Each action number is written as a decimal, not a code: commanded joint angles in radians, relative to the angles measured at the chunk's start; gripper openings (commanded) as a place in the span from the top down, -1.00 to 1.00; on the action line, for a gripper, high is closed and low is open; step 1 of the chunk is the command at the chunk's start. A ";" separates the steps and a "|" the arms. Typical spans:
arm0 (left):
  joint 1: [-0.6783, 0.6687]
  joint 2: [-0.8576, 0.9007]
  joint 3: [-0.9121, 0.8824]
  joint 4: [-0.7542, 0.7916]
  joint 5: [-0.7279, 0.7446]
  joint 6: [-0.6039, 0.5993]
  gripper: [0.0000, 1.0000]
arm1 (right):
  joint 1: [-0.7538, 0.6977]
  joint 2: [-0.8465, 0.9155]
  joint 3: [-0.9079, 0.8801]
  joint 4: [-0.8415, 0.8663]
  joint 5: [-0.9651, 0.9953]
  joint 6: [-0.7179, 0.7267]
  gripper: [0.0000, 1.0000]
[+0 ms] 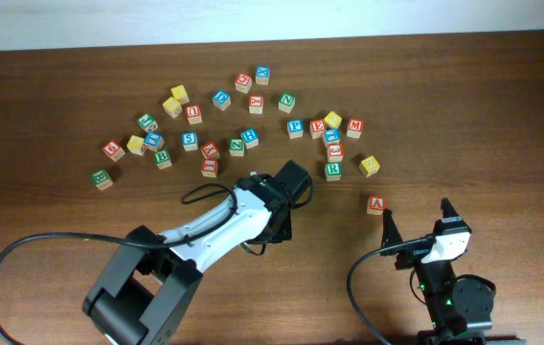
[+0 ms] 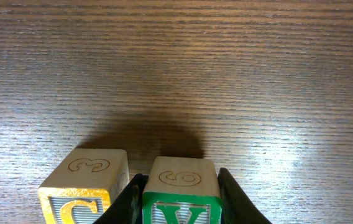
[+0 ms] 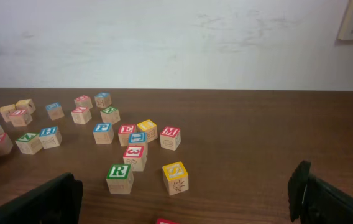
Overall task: Spell out CVPR
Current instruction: 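Place the green V block right of the yellow C block, then lift the left gripper away and park it at the left side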
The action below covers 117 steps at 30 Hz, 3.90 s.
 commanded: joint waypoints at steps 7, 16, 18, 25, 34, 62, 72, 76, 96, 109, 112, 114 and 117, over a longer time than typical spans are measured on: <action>-0.003 -0.010 -0.010 -0.001 -0.026 -0.018 0.43 | -0.010 -0.007 -0.005 -0.005 0.002 0.007 -0.97; -0.003 -0.010 -0.010 0.001 -0.026 -0.017 0.44 | -0.010 -0.007 -0.005 -0.005 0.002 0.007 -0.97; -0.003 -0.010 -0.010 0.002 -0.026 -0.017 0.51 | -0.010 -0.007 -0.005 -0.005 0.002 0.007 -0.97; -0.003 -0.010 -0.010 -0.005 -0.007 -0.017 0.47 | -0.010 -0.007 -0.005 -0.005 0.002 0.007 -0.97; -0.002 -0.010 -0.010 0.035 -0.043 -0.016 0.30 | -0.010 -0.007 -0.005 -0.005 0.002 0.007 -0.97; 0.618 -0.211 0.409 -0.507 -0.231 0.081 -0.98 | -0.010 -0.007 -0.005 -0.005 0.002 0.007 -0.97; 0.875 -0.211 0.398 -0.580 -0.021 -0.002 -0.98 | -0.010 -0.007 -0.005 -0.005 0.002 0.007 -0.97; 0.875 -0.211 0.374 -0.621 -0.032 -0.002 -0.99 | -0.010 -0.007 -0.005 -0.005 0.002 0.007 -0.97; 0.881 -0.209 0.363 -0.575 -0.032 -0.109 -0.98 | -0.010 -0.007 -0.005 -0.005 0.002 0.007 -0.97; 0.881 -0.209 0.363 -0.578 -0.032 -0.109 -0.98 | -0.010 -0.007 -0.005 -0.005 0.002 0.007 -0.97; 0.881 -0.209 0.363 -0.578 -0.032 -0.109 -0.98 | -0.010 -0.007 -0.005 -0.005 0.002 0.007 -0.97; 0.881 -0.209 0.363 -0.578 -0.032 -0.109 -0.98 | -0.010 -0.007 -0.005 -0.005 0.002 0.007 -0.97; 0.881 -0.209 0.363 -0.578 -0.032 -0.109 -0.98 | -0.010 -0.007 -0.005 -0.005 0.002 0.007 -0.97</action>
